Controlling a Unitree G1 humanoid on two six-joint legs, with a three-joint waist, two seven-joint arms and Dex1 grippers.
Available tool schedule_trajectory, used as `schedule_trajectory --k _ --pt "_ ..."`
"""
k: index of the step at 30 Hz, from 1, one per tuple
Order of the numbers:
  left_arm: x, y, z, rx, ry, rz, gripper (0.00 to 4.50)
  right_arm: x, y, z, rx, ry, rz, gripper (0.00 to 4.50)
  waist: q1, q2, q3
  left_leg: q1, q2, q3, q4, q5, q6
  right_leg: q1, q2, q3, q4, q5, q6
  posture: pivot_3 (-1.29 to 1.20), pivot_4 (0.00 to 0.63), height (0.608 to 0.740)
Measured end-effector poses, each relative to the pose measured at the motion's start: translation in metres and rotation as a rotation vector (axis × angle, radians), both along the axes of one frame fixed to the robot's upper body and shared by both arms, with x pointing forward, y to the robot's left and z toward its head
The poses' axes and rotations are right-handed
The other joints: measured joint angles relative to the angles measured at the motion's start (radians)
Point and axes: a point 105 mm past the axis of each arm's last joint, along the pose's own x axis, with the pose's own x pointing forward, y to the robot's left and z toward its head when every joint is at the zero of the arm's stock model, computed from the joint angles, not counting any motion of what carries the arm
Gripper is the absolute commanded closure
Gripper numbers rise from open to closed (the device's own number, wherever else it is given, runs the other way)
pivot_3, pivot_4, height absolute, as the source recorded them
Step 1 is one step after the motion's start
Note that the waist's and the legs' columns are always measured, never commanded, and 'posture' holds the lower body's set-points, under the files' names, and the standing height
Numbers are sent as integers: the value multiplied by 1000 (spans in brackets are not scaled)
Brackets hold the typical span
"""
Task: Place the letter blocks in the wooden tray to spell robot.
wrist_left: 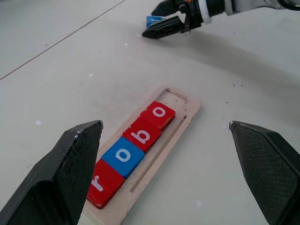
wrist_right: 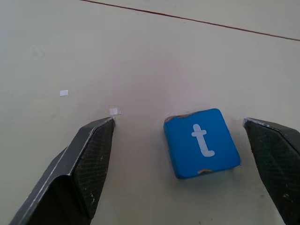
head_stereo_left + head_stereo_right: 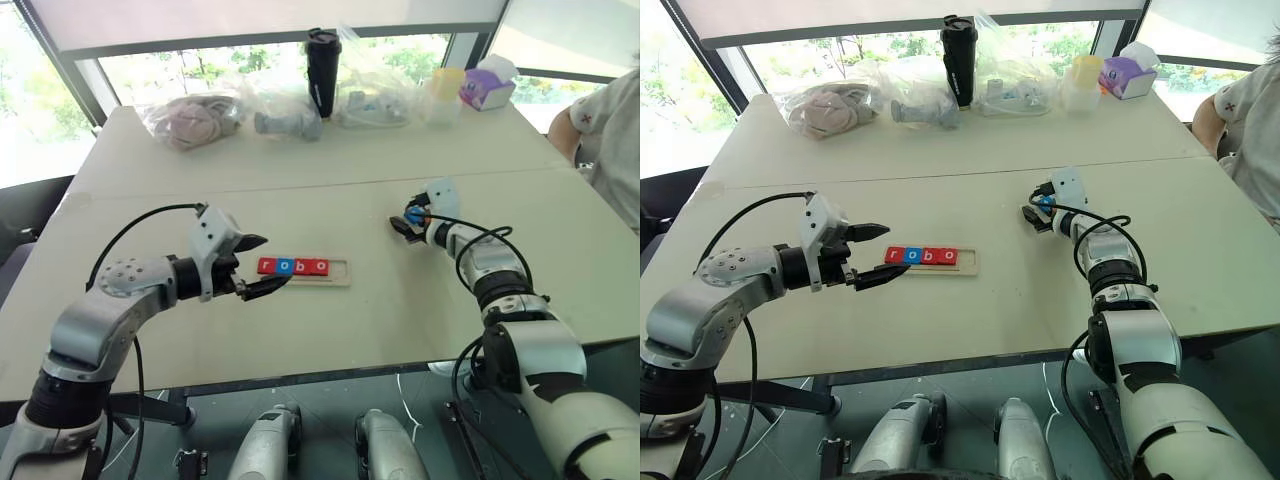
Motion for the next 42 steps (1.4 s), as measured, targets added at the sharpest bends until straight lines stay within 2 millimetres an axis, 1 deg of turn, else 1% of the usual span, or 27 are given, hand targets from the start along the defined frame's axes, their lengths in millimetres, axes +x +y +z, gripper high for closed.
schedule_trajectory --k 1,3,7,8,11,14,17,19,20,22,23,25,28,30,32,36,38,40,42 --pt "0 0 0 0 0 1 0 0 -1 0 -4 -1 0 279 0 0 0 0 0 0 0 0 0 0 0 0 0 0 0 0 150 740" --pt "0 0 0 -1 -7 1 0 0 0 0 -3 1 9 878 -1 0 0 0 0 0 0 0 0 0 0 0 0 0 0 0 150 740" --pt "1 0 2 -1 -11 0 0 0 6 -2 5 9 38 3043 -1 0 0 0 0 0 0 0 0 0 0 0 0 0 0 0 150 740" --pt "1 0 2 -1 -13 0 0 0 7 -1 4 6 39 3322 -1 0 0 0 0 0 0 0 0 0 0 0 0 0 0 0 150 740" --pt "1 0 2 -1 -13 0 0 0 6 -1 -9 4 36 3299 -1 0 0 0 0 0 0 0 0 0 0 0 0 0 0 0 150 740" --pt "0 0 2 0 -13 -1 0 2 1 2 -35 -17 -13 3299 0 0 0 0 0 0 0 0 0 0 0 0 0 0 0 0 150 740" --pt "-1 2 2 16 -13 -4 0 -5 -7 13 26 -37 -103 3299 2 0 0 -1 0 0 0 0 0 -1 -3 1 1 0 0 0 150 740" --pt "-2 4 2 31 -11 -6 0 -19 -2 21 99 -43 -143 3299 1 0 0 -1 0 -1 -1 0 0 -3 -3 1 4 0 0 0 150 740" --pt "-3 4 2 32 -11 -10 0 -31 5 22 141 -30 -159 3299 2 0 0 -1 0 -1 -1 0 0 -4 -4 1 7 0 1 0 150 740" --pt "-3 4 2 32 -8 -14 0 -55 21 18 193 18 -164 3299 3 0 0 -1 0 -1 -1 0 -1 -5 -3 1 9 -1 0 0 150 740" --pt "-3 3 2 32 -7 -18 0 -69 29 15 210 46 -169 3299 3 0 0 0 0 -2 -1 0 -1 -6 -3 1 10 -2 -2 0 150 740" --pt "-4 2 1 31 -3 -31 0 -93 40 10 233 98 -186 3299 2 0 0 0 0 -2 0 0 -2 -6 -3 1 10 -3 -4 0 150 740" --pt "-3 2 -1 33 7 -50 0 -116 48 12 240 128 -220 3299 4 0 0 0 0 -1 0 -1 -4 -5 -4 0 9 -3 -5 0 150 740" --pt "1 2 -3 43 9 -58 0 -127 49 14 189 120 -223 3299 7 0 0 0 0 -1 0 -1 -4 -5 -4 0 8 -4 -5 0 150 740" --pt "5 2 -3 49 12 -66 0 -138 52 10 160 142 -233 3299 4 0 0 -1 0 -1 0 -1 -4 -5 -4 0 7 -4 -5 0 150 740" --pt "7 0 0 64 -10 -99 0 -148 57 -1 176 212 -266 3299 -1 0 0 -1 0 -1 -2 -1 -4 -6 -4 0 7 -4 -5 0 150 740" --pt "5 -2 -1 80 -8 -117 0 -150 60 -6 183 238 -273 3299 0 0 0 -1 0 -1 -2 -1 -4 -6 -4 0 7 -4 -5 0 150 740" --pt "4 -4 -4 87 4 -133 0 -151 61 -7 187 245 -274 2229 0 0 0 -1 0 -1 -2 -1 -4 -6 -4 0 7 -4 -5 0 150 740" --pt "3 -3 -6 100 9 -142 0 -151 62 -7 187 246 -274 1278 1 0 0 -1 0 -1 -2 -1 -4 -6 -4 0 7 -4 -5 0 150 740"
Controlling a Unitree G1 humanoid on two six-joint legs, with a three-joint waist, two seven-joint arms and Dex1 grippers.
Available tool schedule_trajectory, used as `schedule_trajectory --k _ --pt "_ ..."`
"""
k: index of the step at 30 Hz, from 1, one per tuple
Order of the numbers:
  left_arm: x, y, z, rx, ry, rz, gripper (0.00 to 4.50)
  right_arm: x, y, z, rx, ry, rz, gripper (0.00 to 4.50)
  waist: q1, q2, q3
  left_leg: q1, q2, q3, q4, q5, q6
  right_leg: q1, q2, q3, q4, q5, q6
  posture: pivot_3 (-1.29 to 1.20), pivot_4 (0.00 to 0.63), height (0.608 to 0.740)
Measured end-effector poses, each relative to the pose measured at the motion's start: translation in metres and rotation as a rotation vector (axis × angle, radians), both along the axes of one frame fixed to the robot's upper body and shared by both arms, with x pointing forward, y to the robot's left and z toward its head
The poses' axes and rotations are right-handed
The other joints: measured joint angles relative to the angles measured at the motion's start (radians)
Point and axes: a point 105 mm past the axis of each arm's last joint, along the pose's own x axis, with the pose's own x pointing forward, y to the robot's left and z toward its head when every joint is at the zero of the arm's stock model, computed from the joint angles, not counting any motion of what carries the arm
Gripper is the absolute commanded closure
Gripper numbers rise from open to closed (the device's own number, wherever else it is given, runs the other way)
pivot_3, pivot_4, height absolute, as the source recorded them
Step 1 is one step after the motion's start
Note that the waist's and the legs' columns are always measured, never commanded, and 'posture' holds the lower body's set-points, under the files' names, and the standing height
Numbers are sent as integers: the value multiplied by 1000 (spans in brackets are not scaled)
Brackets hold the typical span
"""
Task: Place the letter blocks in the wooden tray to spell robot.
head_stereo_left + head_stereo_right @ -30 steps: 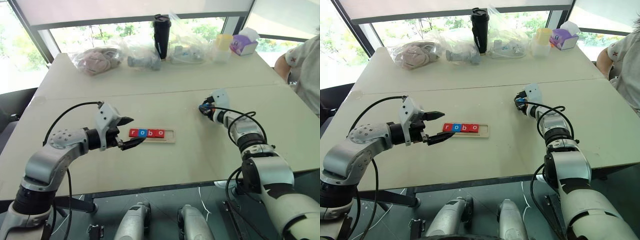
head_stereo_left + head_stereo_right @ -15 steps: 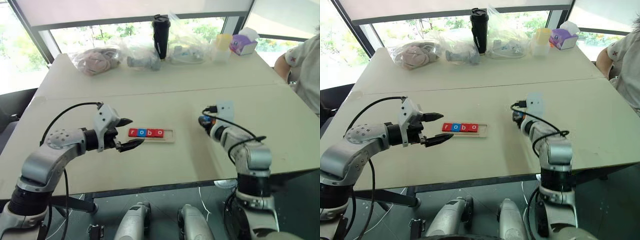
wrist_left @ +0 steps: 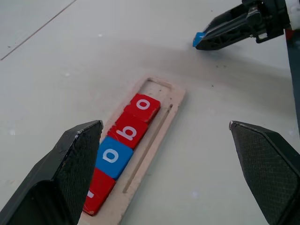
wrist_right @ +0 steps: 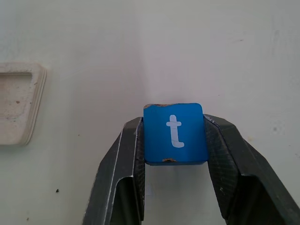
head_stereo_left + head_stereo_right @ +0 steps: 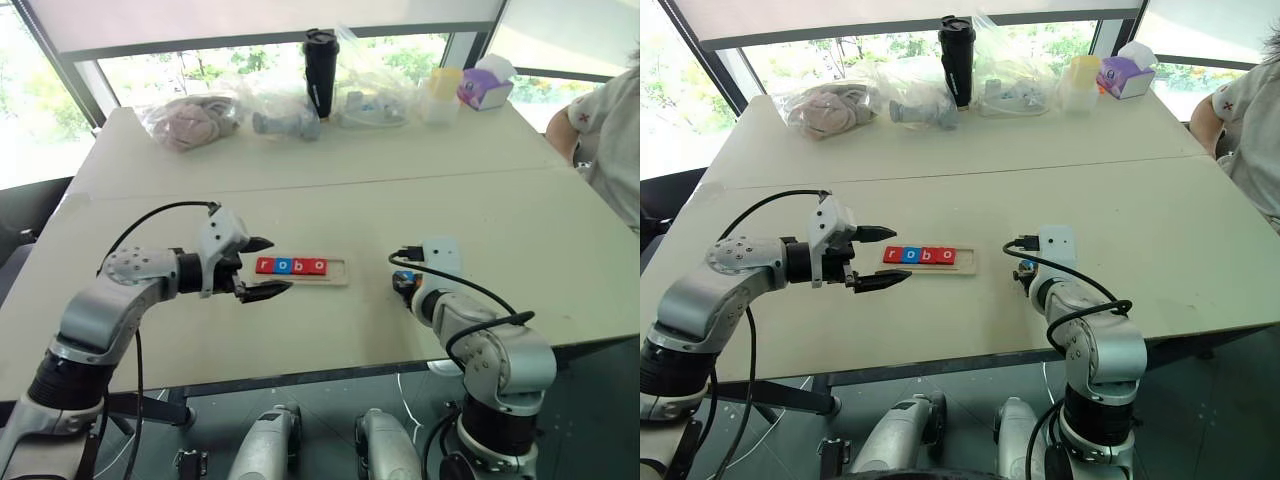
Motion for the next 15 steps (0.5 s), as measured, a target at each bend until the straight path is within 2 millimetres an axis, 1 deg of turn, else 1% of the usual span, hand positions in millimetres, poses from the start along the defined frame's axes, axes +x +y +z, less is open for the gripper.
schedule_trajectory --k 1,2,3,5,7,9,10,12,13,15 --pt "0 2 -1 11 1 2 0 0 0 0 -4 -2 2 861 0 0 0 0 0 0 0 0 0 0 0 0 0 0 0 0 150 740" --pt "0 2 -1 15 1 4 0 1 -2 1 -11 -8 8 316 1 0 0 0 0 0 0 0 0 0 0 0 0 0 0 0 150 740" --pt "-1 2 -1 16 0 1 0 3 -5 4 -41 -24 34 72 1 0 0 0 0 0 0 0 0 0 0 0 -1 0 0 0 150 740" --pt "-3 1 -2 18 0 -6 0 9 -16 16 -116 -89 82 72 1 0 0 0 0 0 0 0 0 1 0 0 -4 0 0 0 150 740" --pt "-5 -1 -1 17 4 -17 0 16 -23 34 -157 -181 178 72 0 0 0 -1 0 0 0 0 0 2 0 -1 -6 0 0 0 150 740" --pt "-9 -3 0 10 12 -42 0 18 -23 56 -129 -283 344 72 1 0 0 -1 1 0 0 0 1 4 0 -2 -8 0 0 0 150 740" --pt "-11 -4 1 10 17 -62 0 13 -20 65 -125 -335 467 72 2 0 0 -1 1 0 0 1 3 5 1 -2 -10 0 1 0 150 740" --pt "-16 -5 2 9 28 -100 0 -2 -16 70 -134 -375 669 72 3 -1 0 0 2 -1 0 0 5 8 1 -3 -13 0 1 0 150 740" --pt "-18 -5 2 13 33 -113 0 -6 -15 68 -128 -371 727 72 2 -1 0 0 2 -1 0 -1 6 8 1 -3 -14 0 1 0 150 740" --pt "-21 -4 3 26 38 -146 0 -12 -22 52 -112 -309 836 72 2 -1 0 0 2 0 2 -1 7 9 0 -3 -15 0 1 0 150 740"
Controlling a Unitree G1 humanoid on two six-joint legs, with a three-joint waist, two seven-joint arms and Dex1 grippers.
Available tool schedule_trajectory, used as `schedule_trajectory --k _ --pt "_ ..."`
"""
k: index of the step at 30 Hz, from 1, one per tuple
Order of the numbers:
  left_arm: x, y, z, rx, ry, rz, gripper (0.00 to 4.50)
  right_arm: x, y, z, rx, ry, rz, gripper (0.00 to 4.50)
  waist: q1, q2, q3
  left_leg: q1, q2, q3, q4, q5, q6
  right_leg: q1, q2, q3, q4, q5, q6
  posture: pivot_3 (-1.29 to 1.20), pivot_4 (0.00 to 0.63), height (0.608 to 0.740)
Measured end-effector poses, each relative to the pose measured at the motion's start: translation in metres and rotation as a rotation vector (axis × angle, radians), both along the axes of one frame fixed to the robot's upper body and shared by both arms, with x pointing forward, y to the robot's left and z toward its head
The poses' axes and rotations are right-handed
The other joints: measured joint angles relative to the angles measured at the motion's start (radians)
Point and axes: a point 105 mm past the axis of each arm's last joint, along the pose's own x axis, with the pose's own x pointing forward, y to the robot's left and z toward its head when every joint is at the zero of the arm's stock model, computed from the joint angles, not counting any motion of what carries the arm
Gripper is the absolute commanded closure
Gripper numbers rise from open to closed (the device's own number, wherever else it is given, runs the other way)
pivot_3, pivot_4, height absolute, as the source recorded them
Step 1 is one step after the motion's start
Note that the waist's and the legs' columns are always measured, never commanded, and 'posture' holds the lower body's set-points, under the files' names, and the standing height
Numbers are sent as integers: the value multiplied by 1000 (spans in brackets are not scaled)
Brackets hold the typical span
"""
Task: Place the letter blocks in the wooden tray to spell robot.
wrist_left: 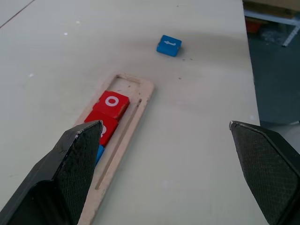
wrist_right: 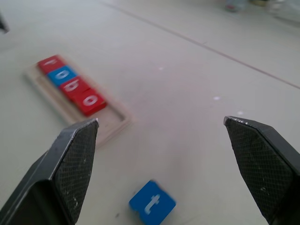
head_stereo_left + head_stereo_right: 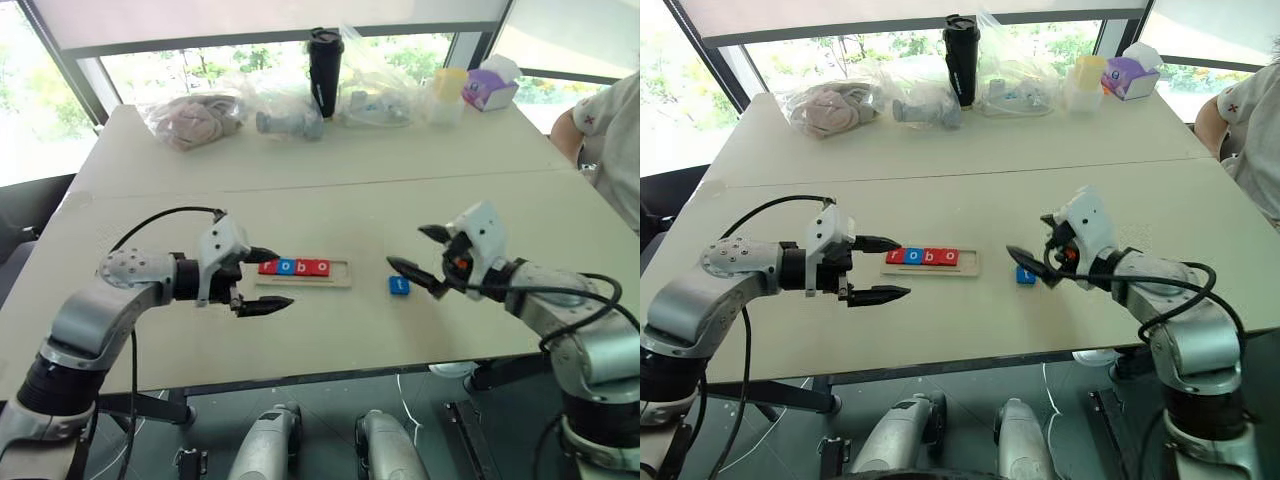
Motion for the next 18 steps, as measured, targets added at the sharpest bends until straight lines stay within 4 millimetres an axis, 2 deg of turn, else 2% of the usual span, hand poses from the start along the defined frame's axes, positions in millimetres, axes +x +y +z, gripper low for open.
schedule_trajectory --k 3,7,16,18 --pt "0 -1 4 15 -6 -37 0 0 -16 -24 -37 85 71 72 0 0 0 1 0 0 2 -1 -1 2 -1 0 -1 0 0 0 150 740" --pt "1 -14 8 11 -30 -105 0 15 -22 -50 -74 112 121 72 0 0 0 1 0 0 2 -2 -2 2 -1 0 -1 1 -1 0 150 740" --pt "3 -17 4 14 -14 -119 0 34 -27 -67 -163 108 211 72 2 0 0 0 0 0 1 0 0 0 0 0 0 1 0 0 150 740" --pt "3 -16 4 14 -13 -116 0 36 -29 -67 -178 100 227 606 3 0 0 0 0 0 2 0 0 1 0 0 0 1 0 0 150 740"
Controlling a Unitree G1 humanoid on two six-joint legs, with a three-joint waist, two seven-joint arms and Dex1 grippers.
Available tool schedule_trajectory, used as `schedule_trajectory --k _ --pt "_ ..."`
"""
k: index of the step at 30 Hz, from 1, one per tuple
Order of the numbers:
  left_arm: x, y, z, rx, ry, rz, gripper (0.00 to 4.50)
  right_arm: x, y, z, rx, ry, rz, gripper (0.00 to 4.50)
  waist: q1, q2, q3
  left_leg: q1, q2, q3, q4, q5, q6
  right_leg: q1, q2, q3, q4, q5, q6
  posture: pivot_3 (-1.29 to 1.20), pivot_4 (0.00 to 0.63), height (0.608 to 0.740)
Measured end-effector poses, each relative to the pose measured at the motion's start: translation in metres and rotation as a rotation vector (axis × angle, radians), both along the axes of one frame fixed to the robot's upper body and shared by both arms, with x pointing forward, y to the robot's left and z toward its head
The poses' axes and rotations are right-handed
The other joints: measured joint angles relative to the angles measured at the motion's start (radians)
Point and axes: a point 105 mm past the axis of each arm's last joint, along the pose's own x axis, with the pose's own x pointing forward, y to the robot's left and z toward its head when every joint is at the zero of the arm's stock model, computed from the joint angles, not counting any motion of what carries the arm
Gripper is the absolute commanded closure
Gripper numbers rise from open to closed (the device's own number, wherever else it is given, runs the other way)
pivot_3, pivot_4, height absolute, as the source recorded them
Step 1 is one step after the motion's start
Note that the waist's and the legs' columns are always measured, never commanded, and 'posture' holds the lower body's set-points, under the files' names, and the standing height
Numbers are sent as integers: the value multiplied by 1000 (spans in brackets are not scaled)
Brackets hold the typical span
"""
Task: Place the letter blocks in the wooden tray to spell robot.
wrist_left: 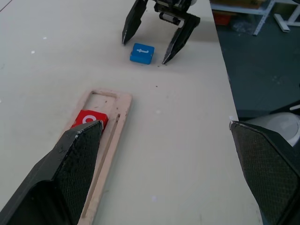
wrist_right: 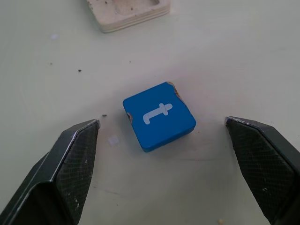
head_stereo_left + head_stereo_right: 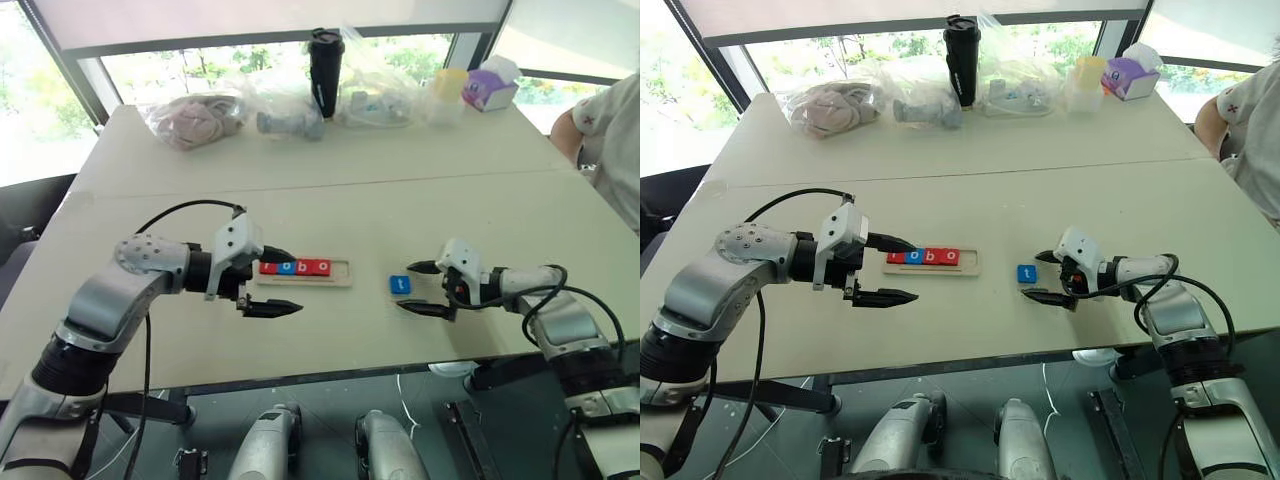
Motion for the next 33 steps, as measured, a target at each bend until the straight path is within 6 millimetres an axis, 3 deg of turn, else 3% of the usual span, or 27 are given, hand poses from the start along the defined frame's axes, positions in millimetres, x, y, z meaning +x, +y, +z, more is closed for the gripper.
schedule_trajectory --k 1,6,14,19,23,33 --pt "0 0 0 1 1 3 0 0 -1 0 -6 -4 6 918 0 0 0 0 0 0 0 0 0 0 0 0 0 0 0 0 150 740" --pt "0 7 -7 16 19 35 0 0 -2 -1 -4 -12 32 3445 -2 0 0 0 0 0 0 0 0 0 0 0 0 0 0 0 150 740" --pt "0 30 -17 48 39 136 0 4 9 5 19 -20 36 3434 -7 0 0 0 0 0 -1 -1 -2 -2 0 1 1 0 0 0 150 740" --pt "11 44 -5 3 -28 231 0 23 60 38 78 -109 114 3434 -6 0 0 0 1 0 -1 -1 -2 -3 0 1 2 0 0 0 150 740" --pt "20 45 6 -76 -70 288 0 28 92 43 112 -67 161 3434 5 0 0 0 -1 0 -1 -1 -2 -5 -1 0 1 0 0 0 150 740" --pt "15 53 -4 -76 -50 338 0 35 93 24 11 -11 182 3434 -5 0 0 0 -1 0 -2 -1 -3 -4 0 1 3 2 2 0 150 740"
